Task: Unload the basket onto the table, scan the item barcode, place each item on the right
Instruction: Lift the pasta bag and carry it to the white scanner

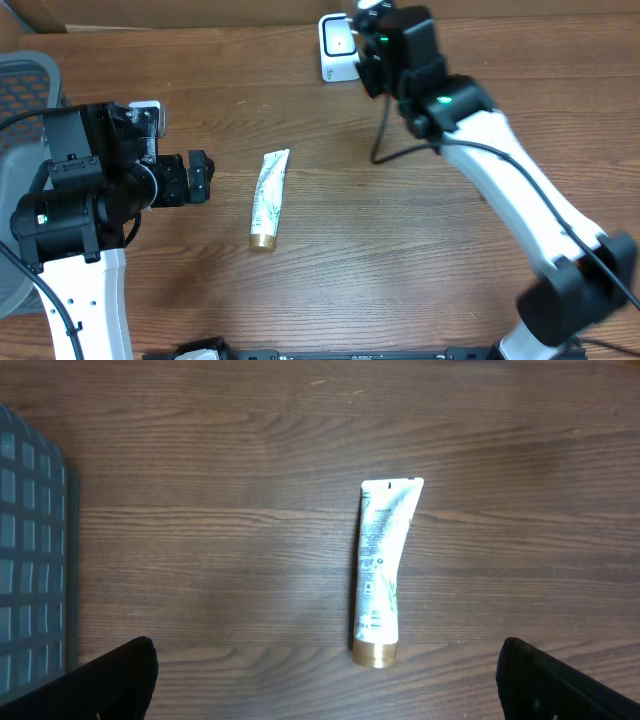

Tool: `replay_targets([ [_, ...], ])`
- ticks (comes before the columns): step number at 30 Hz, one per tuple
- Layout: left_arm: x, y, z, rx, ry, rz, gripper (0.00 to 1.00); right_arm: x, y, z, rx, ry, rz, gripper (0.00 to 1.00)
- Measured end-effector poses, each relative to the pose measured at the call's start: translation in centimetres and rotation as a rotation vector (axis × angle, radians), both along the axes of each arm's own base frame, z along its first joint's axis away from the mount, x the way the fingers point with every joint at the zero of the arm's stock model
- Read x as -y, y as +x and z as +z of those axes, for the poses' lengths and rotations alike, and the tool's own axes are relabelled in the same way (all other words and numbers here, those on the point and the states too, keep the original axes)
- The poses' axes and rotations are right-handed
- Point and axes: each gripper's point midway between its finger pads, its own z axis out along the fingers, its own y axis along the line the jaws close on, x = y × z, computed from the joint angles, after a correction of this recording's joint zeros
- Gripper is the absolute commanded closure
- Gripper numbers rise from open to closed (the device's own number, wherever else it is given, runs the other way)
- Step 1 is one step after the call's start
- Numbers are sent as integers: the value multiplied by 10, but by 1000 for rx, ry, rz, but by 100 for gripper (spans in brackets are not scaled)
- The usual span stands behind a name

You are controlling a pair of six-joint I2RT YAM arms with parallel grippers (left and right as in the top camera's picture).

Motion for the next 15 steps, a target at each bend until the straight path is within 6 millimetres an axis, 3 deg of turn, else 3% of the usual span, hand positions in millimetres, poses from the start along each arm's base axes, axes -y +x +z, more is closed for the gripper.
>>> replay_targets([
  [7,0,0,0,-1,0,-1,0,-14,68,-34,250,-265,18,96],
  [15,0,0,0,0,0,0,0,-25,103,-87,396,-555,72,97],
])
